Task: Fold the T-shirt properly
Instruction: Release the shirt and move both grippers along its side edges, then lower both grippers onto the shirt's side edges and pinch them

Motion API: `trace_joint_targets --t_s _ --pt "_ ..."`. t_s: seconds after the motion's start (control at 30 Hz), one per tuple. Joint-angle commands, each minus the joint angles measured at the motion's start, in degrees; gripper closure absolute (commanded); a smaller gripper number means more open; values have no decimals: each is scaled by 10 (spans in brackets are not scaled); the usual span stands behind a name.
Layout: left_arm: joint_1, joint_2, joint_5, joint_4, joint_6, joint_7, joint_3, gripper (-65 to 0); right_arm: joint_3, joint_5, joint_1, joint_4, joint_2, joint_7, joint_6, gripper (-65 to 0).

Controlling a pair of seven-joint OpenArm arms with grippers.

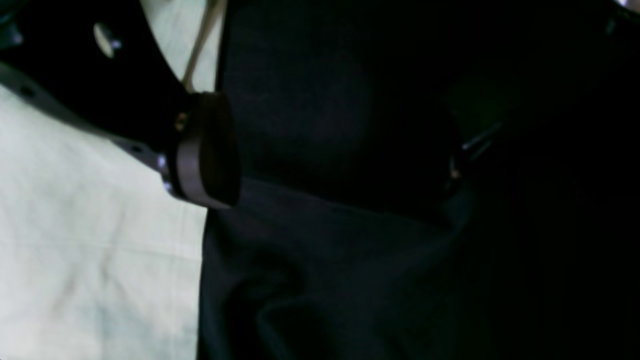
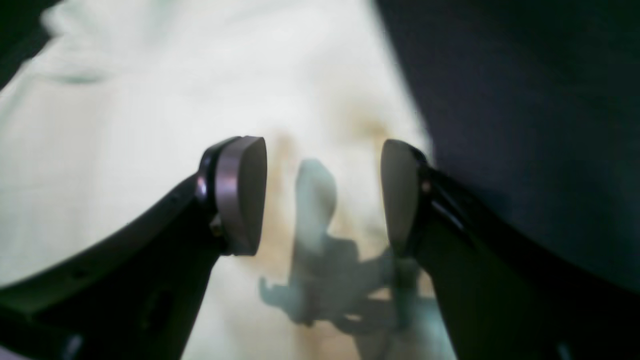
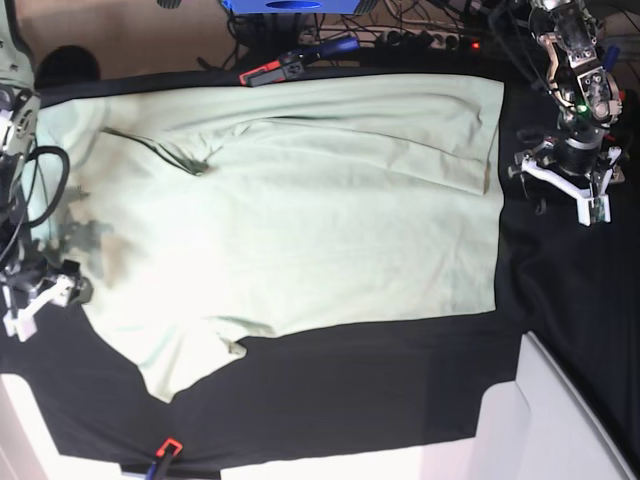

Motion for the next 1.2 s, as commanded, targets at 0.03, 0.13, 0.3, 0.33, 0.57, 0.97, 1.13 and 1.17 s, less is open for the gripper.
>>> trace_joint_targets --t_s 0.03,0.13,0.3,0.33,0.57,0.97,1.13,1.17 --pt "-20 -9 -2 -6 5 -12 0 -489 -21 10 33 3 17 35 -10 -351" --pt "-45 -9 -2 -23 5 -12 2 -489 -38 10 46 -22 18 60 -10 -351" --pt "-104 -10 4 -110 5 -11 -1 -489 -45 10 64 -60 30 88 -11 -351" --pt "-112 -10 4 -124 5 -11 -2 -489 -46 10 62 -62 30 93 -11 -351" --pt "-123 -22 4 -133 5 -11 -1 -489 -127 10 63 -131 30 190 -23 -353" --pt "-90 -44 -2 -113 5 -11 -3 -489 -152 10 63 -146 19 210 -91 -421" --pt "-90 -44 -2 -114 5 -11 -3 -489 -153 10 62 -146 -3 209 -91 -421" --pt "-90 -44 -2 -114 5 -11 -3 -489 -153 10 62 -146 -7 209 -91 -421"
